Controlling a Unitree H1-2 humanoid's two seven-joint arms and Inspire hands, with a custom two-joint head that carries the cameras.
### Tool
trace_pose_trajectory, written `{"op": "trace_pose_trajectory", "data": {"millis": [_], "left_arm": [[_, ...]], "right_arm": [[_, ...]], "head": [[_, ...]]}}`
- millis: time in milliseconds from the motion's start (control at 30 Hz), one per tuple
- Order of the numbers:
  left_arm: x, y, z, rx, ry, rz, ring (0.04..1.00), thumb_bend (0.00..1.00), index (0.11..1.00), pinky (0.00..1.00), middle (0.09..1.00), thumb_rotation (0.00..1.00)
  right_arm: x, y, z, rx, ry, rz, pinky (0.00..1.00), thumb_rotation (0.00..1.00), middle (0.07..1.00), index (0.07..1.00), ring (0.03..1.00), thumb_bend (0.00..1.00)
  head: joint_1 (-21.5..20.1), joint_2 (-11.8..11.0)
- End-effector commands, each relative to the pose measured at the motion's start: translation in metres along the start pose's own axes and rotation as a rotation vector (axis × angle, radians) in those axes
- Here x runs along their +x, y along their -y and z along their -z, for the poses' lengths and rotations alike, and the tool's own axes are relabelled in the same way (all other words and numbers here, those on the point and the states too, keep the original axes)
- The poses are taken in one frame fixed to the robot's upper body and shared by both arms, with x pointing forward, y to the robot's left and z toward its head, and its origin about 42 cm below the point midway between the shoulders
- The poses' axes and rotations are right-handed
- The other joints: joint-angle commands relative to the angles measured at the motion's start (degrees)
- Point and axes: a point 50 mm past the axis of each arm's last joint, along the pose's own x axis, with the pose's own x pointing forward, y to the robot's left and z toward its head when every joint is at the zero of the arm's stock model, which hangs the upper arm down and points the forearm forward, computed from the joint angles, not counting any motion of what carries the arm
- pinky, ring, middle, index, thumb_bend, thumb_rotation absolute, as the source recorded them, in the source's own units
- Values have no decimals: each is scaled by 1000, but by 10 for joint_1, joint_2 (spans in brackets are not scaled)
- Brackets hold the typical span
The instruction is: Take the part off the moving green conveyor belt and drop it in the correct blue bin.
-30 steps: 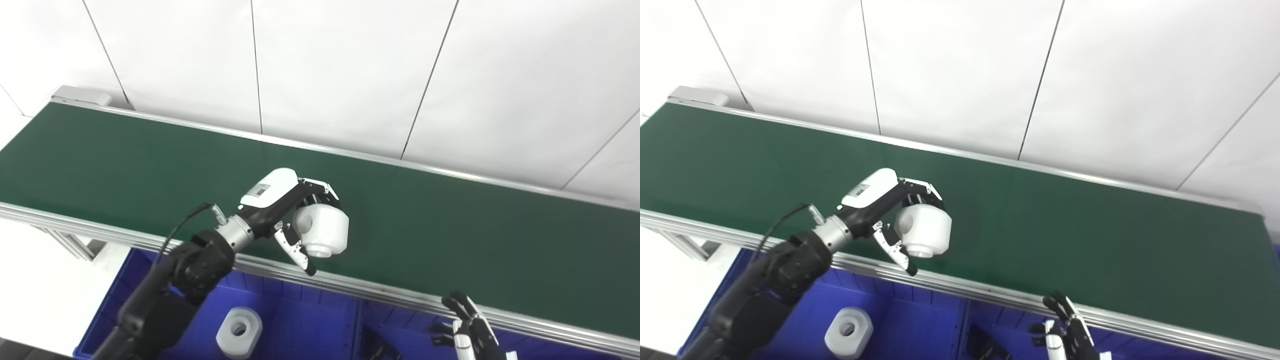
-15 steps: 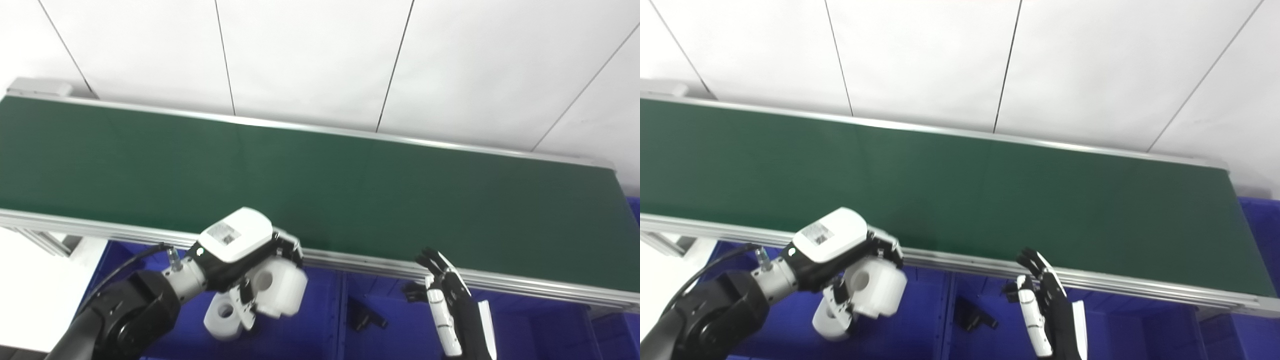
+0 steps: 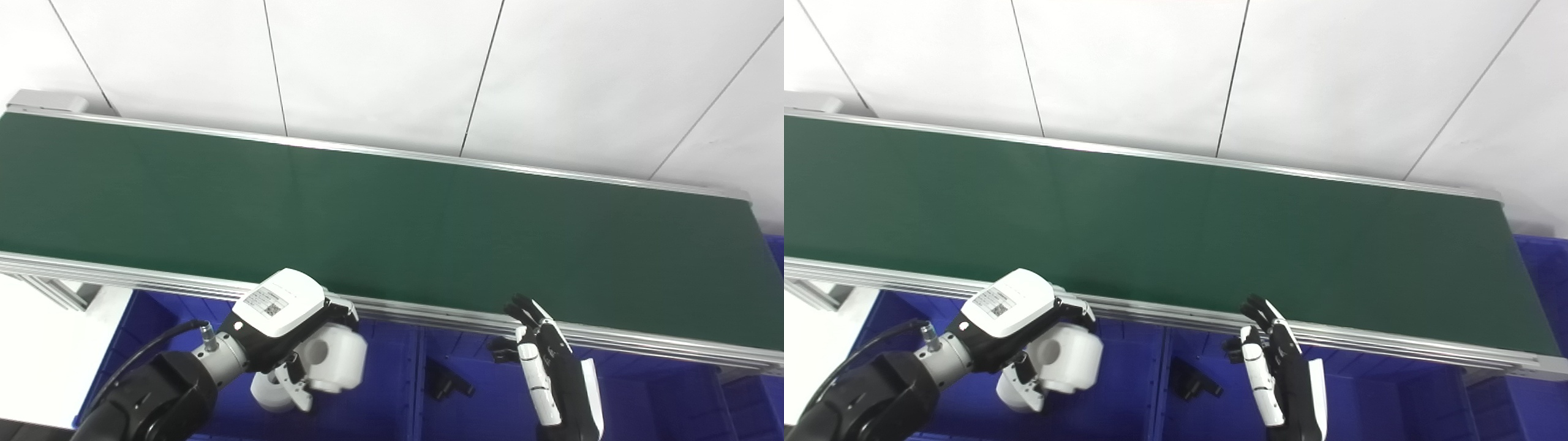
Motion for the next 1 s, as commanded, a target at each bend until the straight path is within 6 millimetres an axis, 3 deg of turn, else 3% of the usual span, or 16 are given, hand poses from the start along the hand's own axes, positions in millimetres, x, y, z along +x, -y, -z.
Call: {"op": "trace_pose_trajectory", "data": {"millis": [0,333,533,733,800,900,933,967], "left_arm": [[-2,-13,-3,34,6,-72,927,940,920,891,969,396],[-5,-18,-2,-18,-23,-127,951,873,955,944,987,378],[-15,-36,-16,-371,-31,-218,943,799,979,927,976,357],[-26,-47,-46,-776,-53,-337,980,701,1000,857,1000,438],[-28,-48,-52,-914,-63,-352,996,671,1000,903,1000,511],[-29,-40,-64,-1116,-89,-402,1000,655,1000,965,1000,707],[-28,-34,-67,-1177,-105,-425,1000,651,1000,972,1000,716],[-27,-28,-70,-1229,-123,-441,1000,643,1000,986,1000,733]], "right_arm": [[-1,-2,-12,8,32,19,522,808,811,835,572,547],[-4,-4,-13,3,36,13,520,815,811,840,570,542],[-5,-6,-16,-2,34,9,529,812,810,842,572,548],[-2,-9,-17,-8,34,14,527,800,809,839,582,545],[-1,-12,-17,-17,32,20,533,799,809,840,602,542],[1,-18,-20,-33,25,28,556,801,799,830,623,552],[3,-21,-22,-39,25,31,559,801,798,828,624,551],[3,-24,-22,-43,23,33,565,799,796,825,627,551]], "head": [[-1,1],[-6,2],[-12,6],[-33,12],[-47,13],[-81,16],[-109,19],[-109,19]]}}
